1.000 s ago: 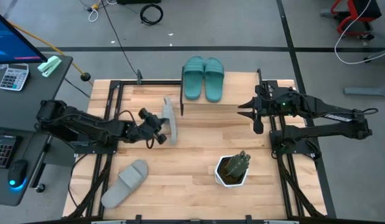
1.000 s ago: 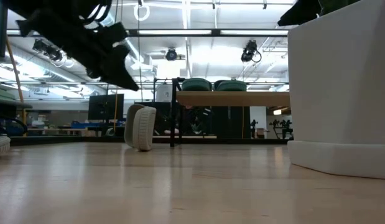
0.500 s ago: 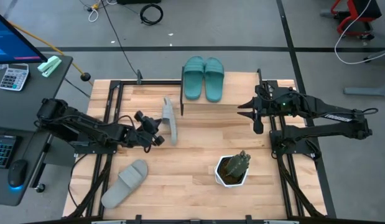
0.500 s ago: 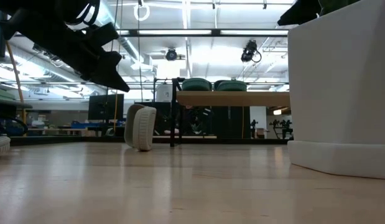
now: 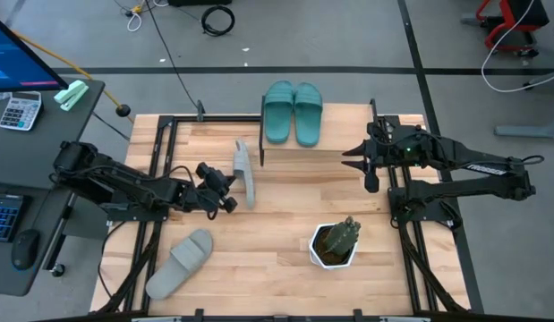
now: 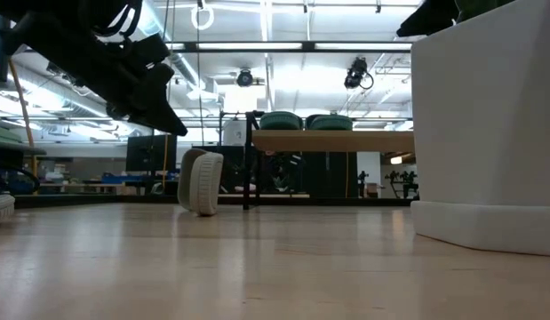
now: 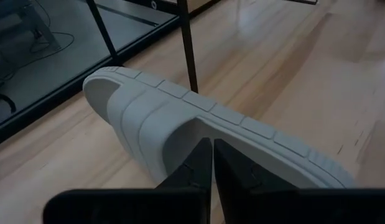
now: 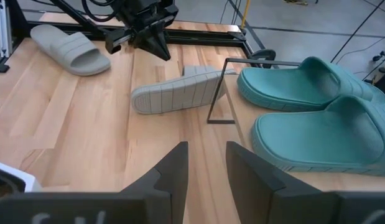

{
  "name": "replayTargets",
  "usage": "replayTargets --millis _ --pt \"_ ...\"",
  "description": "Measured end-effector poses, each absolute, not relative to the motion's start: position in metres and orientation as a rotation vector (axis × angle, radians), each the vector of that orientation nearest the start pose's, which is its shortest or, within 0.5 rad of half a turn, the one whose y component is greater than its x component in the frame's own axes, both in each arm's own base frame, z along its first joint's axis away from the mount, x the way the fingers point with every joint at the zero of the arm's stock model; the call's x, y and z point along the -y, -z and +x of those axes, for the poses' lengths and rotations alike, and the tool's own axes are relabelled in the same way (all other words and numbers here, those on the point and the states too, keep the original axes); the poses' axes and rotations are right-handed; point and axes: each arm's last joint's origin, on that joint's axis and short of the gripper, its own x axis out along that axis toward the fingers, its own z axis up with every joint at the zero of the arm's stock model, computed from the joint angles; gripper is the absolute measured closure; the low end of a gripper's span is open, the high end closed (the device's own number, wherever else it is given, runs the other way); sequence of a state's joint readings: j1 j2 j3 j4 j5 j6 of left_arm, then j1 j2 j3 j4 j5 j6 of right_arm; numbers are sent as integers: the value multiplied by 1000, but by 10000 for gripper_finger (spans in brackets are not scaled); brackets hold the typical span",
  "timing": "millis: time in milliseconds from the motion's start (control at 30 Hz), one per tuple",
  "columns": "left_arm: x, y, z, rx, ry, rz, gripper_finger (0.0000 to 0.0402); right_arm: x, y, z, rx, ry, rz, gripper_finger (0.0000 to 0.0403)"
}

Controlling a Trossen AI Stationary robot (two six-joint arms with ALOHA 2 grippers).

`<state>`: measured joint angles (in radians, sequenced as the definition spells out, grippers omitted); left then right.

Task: Pick and place slides into the shelf
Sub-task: Put the bottom gray slides on the shelf

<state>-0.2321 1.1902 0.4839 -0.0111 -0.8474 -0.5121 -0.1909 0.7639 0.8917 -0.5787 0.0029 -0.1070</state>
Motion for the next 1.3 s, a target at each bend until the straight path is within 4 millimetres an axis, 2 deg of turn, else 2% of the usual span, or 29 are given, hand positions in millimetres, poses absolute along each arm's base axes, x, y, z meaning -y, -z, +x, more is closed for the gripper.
replayTargets --millis 133,400,1300 --pt "25 -178 213 -467 -717 -92 368 29 -335 149 -459 167 -62 288" --pt "10 -178 217 -457 -720 -217 338 29 -335 149 -459 167 -62 288" --pt "4 -179 215 -454 -794 -160 180 29 -334 148 -472 165 -61 289"
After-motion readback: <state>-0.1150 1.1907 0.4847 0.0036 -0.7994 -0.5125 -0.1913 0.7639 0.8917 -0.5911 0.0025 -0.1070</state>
